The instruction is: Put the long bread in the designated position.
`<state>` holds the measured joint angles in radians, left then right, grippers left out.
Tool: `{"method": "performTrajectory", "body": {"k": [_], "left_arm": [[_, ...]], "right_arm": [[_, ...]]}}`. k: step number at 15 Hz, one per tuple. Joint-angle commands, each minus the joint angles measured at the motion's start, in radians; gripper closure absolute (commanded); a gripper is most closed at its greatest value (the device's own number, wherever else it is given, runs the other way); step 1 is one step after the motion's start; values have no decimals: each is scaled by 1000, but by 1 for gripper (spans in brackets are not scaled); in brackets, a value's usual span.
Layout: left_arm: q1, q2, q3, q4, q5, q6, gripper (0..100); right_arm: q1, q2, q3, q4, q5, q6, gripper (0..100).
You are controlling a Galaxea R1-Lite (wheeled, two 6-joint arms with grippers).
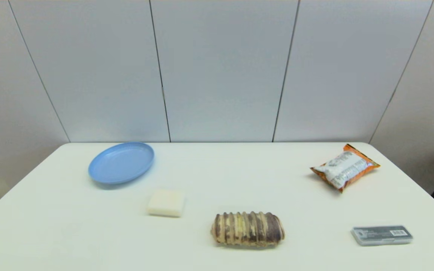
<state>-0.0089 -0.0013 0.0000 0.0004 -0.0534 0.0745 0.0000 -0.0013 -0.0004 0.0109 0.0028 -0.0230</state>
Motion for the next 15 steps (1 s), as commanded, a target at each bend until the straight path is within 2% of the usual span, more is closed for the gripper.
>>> {"method": "performTrajectory", "body": {"k": [1,4,6,8,10,13,15], "left_arm": [[0,18,2,-2,-5,15,0],[0,98,-35,-22,-13,51,0],[-2,242,-137,-14,-65,125,0],[-3,432,-272,46,-88,194,0],[-16,626,-442,170,-88,284,0],[-155,926,-693,314,-89,426,0],[-302,1098,-798,374,-88,439,0]], "right_arm": [[0,1,0,0,0,0,0],[0,1,-1,0,0,0,0],[0,1,0,0,0,0,0],[0,1,-1,0,0,0,0],[0,1,-1,0,0,0,0],[0,1,0,0,0,0,0],[0,1,0,0,0,0,0]]}}
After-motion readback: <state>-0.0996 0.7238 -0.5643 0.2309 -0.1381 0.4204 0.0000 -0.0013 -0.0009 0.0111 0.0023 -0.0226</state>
